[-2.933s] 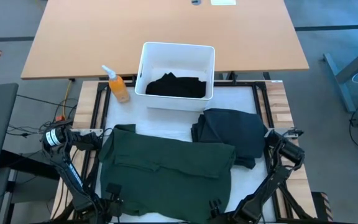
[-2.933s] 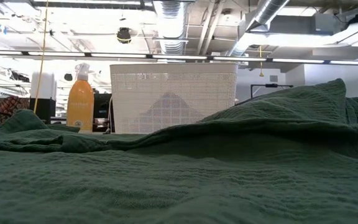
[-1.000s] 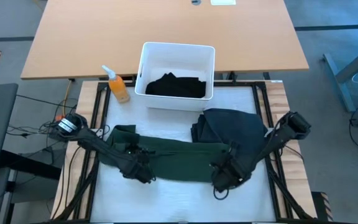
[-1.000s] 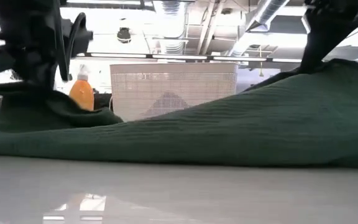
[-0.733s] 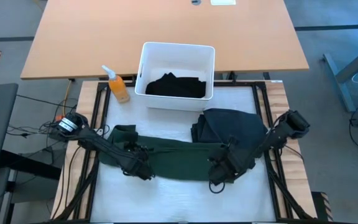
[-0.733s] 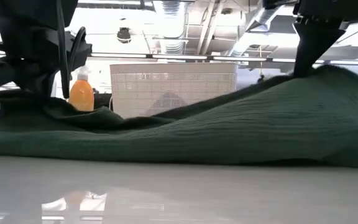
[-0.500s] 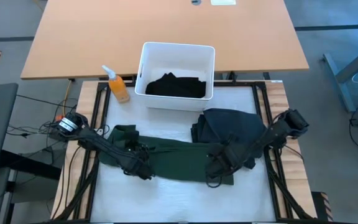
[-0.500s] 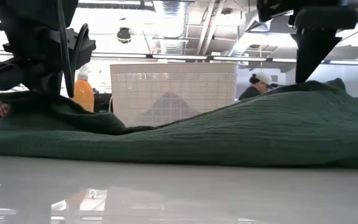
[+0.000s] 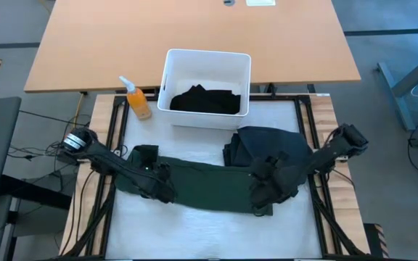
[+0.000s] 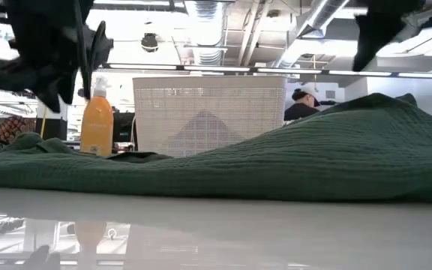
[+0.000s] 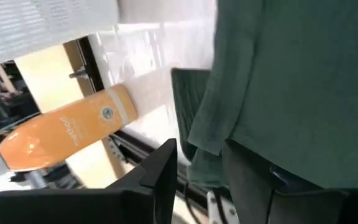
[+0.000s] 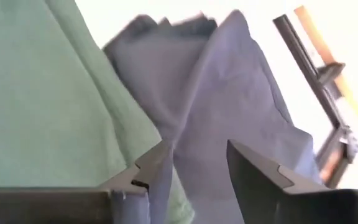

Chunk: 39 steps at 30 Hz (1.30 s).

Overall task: Fold laundry
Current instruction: Fold the green polo shirt from the white laundry organizer

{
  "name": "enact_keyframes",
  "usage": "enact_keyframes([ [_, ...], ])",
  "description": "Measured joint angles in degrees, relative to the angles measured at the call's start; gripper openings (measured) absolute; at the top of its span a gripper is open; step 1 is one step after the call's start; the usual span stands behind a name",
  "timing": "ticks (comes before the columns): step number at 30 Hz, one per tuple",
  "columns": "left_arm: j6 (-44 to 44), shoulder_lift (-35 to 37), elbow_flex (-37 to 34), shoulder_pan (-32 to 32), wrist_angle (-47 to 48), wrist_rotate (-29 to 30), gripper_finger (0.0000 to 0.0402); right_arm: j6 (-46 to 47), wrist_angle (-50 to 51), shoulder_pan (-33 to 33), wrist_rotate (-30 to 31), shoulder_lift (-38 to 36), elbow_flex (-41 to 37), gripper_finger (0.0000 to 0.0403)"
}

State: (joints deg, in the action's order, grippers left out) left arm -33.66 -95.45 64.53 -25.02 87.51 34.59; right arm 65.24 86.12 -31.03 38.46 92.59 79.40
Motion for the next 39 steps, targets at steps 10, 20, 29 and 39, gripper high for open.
enact_keyframes([
  [10, 10.9, 12.7, -7.5, -5.1, -51.3, 3.9, 0.0119, 18.1, -20.7, -16.2, 5.2, -5.3, -6.6, 0.0183],
  [20, 26.7, 10.4, -15.0, -4.7, -84.3, -0.3, 0.0119, 49.2, -27.8, -25.3, 1.7, -1.7, -19.5, 0.0269],
  [29, 25.3, 10.0, -15.0, -4.6, -84.0, -1.8, 0.0119, 57.6, -38.8, -26.3, 0.6, -0.6, -29.9, 0.0296],
  [39, 22.5, 9.3, -14.9, -4.1, -84.7, -2.7, 0.0119, 57.6, -51.8, -24.2, 6.1, 4.8, -35.5, 0.0296],
])
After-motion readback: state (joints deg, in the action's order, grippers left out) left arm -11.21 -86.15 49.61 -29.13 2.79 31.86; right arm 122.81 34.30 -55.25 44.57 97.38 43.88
